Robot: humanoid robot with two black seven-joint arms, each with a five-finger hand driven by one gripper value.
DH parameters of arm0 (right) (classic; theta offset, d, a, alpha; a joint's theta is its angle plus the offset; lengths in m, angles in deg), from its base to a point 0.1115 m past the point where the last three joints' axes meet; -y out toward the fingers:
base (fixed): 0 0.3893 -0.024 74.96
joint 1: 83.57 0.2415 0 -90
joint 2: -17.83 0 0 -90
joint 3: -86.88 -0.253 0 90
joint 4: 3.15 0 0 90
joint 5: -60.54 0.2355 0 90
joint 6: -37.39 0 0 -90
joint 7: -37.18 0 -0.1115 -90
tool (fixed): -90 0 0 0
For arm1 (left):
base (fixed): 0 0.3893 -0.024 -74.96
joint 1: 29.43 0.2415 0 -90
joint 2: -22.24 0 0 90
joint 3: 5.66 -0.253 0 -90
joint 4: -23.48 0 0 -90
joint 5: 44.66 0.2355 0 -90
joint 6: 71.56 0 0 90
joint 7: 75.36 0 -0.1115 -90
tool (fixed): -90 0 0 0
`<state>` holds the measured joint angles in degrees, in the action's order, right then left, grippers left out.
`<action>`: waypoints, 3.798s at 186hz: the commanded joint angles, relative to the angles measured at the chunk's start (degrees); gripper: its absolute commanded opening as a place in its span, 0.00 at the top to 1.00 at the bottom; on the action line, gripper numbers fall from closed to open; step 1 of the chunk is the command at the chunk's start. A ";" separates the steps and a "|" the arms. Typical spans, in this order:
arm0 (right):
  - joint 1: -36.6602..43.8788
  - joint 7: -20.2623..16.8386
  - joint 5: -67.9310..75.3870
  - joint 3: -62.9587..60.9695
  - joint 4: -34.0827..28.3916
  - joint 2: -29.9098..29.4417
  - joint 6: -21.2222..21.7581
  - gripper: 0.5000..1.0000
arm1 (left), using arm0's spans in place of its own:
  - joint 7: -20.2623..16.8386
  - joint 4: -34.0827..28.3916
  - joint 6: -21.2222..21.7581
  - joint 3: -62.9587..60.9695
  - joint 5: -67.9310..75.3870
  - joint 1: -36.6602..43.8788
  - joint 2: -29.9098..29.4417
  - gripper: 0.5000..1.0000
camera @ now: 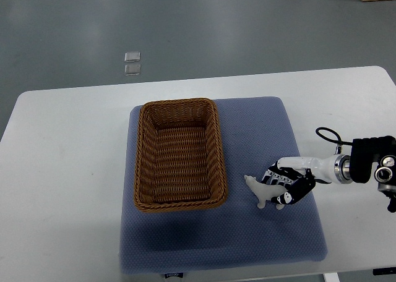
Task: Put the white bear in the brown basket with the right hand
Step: 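Close the right hand's fingers around the white bear figurine, then lift the bear with the right hand and carry it over the basket, then lower the bear into the basket and open the right hand, then raise the open right hand away from the bear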
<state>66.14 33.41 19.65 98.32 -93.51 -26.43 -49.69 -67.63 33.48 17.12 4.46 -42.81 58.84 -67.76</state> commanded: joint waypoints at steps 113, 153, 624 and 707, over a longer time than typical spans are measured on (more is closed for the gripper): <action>19.03 -0.71 1.17 -5.47 1.25 6.03 9.56 1.00 | 0.00 0.29 -0.09 -0.01 0.17 -0.47 0.00 0.00; 24.13 -0.71 5.47 -3.62 7.66 -1.96 9.74 1.00 | 0.00 0.29 -0.09 -0.01 0.17 -0.47 0.00 0.00; -8.29 2.27 15.85 -53.45 35.79 -27.45 1.74 0.20 | 0.09 0.37 -0.09 -0.01 0.17 -0.47 0.00 0.00; -19.46 14.41 29.91 -76.66 48.71 -41.17 2.62 0.15 | 0.17 0.81 -0.09 -0.01 0.26 -0.82 0.00 0.00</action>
<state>47.03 45.96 44.51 23.30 -47.81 -65.71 -47.44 -67.49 34.28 17.03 4.45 -42.45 58.06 -67.76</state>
